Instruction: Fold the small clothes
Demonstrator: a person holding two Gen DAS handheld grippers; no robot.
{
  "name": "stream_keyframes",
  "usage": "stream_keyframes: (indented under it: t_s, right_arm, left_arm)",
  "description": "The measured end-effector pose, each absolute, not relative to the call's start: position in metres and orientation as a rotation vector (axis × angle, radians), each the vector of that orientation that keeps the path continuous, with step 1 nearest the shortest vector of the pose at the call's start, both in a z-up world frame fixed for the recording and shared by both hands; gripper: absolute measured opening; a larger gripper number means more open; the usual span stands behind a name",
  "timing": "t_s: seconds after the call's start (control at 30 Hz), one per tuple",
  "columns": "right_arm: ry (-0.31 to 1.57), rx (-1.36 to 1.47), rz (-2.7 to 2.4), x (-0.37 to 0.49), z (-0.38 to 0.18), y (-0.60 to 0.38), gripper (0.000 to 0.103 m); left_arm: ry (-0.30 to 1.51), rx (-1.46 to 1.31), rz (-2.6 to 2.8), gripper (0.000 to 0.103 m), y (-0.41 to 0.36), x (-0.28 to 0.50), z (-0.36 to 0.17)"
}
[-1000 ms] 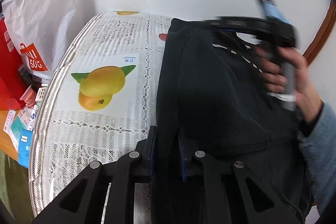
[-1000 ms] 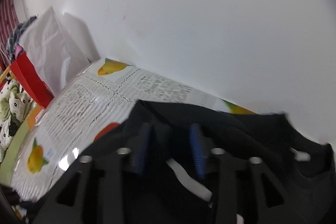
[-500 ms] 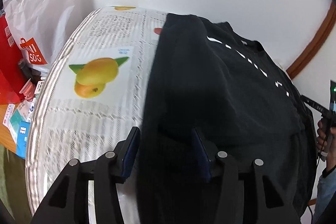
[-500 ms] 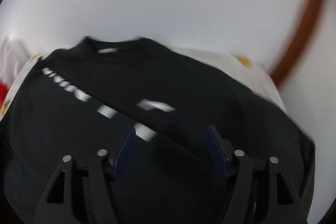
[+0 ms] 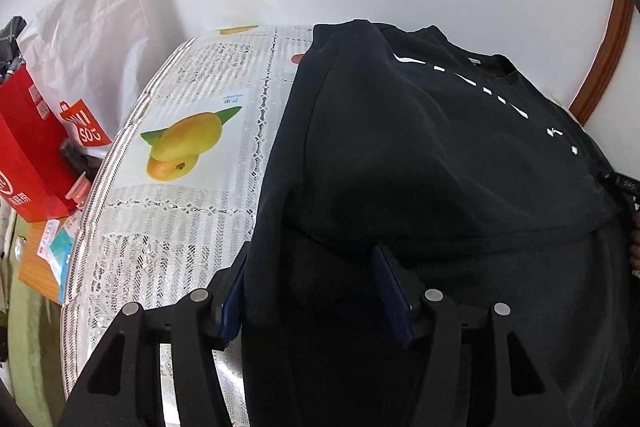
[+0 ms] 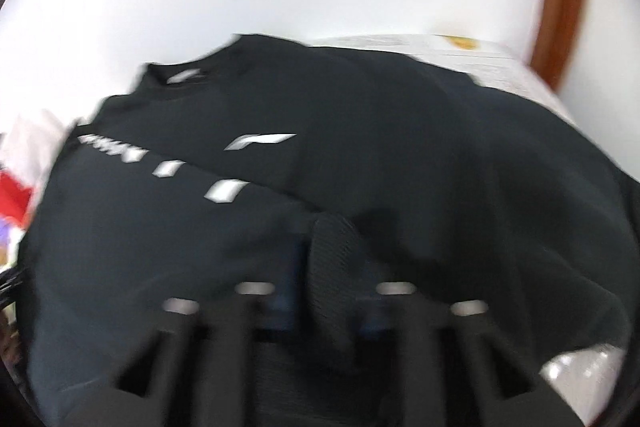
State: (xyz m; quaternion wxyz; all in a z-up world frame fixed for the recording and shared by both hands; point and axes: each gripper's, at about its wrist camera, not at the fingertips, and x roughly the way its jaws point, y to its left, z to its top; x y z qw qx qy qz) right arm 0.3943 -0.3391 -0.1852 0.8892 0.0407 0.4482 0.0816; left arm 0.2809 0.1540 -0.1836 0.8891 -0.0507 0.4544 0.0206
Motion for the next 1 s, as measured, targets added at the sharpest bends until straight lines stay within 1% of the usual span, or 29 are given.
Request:
stream_keyframes:
  t_s: [0.07, 0.17, 0.27, 0.37, 0.43, 0.5, 0.53, 0.67, 0.73, 0.8, 0.83, 0.9, 1.0]
  right_arm:
    - [0.863, 0.063, 0.169, 0.384, -0.173, -0.340, 0.012]
    - [0.827, 0.100, 0.175, 0.368, -0.162, -0.349, 0.012]
    - [0.836, 0.099, 0.161, 0.356, -0.162, -0.354, 0.013]
    - [0.871, 0.137, 0.154, 0.356, -0.175, -0.357, 0.014]
    - [0.913, 0.159, 0.142, 0.358, -0.185, -0.360, 0.019]
    - [0.938, 0.181, 0.115, 0.359, -0.191, -0.364, 0.031]
    - [0.938, 0.191, 0.111, 0.355, -0.191, -0.367, 0.032]
    - [0.886, 0.242, 0.132, 0.315, -0.163, -0.382, 0.033]
    - [0.831, 0.251, 0.135, 0.292, -0.147, -0.396, 0.038]
    - [0.773, 0.162, 0.001, 0.264, -0.134, -0.417, 0.058]
    - [0.757, 0.112, -0.067, 0.255, -0.131, -0.427, 0.061]
    - [0.755, 0.028, -0.212, 0.236, -0.134, -0.452, 0.061]
    - [0.813, 0.036, -0.303, 0.221, -0.152, -0.489, 0.061]
  left_arm:
    - [0.945, -0.118, 0.052, 0.056, 0.156, 0.281, -0.183]
    - [0.949, -0.121, 0.061, 0.056, 0.159, 0.282, -0.183]
    - [0.951, -0.120, 0.073, 0.056, 0.160, 0.281, -0.183]
    - [0.960, -0.129, 0.080, 0.058, 0.162, 0.278, -0.183]
    - [0.975, -0.150, 0.087, 0.059, 0.162, 0.276, -0.181]
    - [0.987, -0.176, 0.079, 0.061, 0.162, 0.273, -0.180]
    - [0.993, -0.190, 0.071, 0.062, 0.161, 0.271, -0.179]
    - [1.001, -0.194, 0.047, 0.071, 0.151, 0.260, -0.180]
    - [1.003, -0.156, 0.051, 0.071, 0.143, 0.254, -0.180]
    - [1.004, -0.124, 0.055, 0.071, 0.136, 0.249, -0.180]
    - [1.001, -0.109, 0.057, 0.071, 0.132, 0.244, -0.179]
    - [0.986, -0.103, 0.067, 0.071, 0.128, 0.235, -0.178]
    - [0.968, -0.106, 0.081, 0.071, 0.125, 0.224, -0.176]
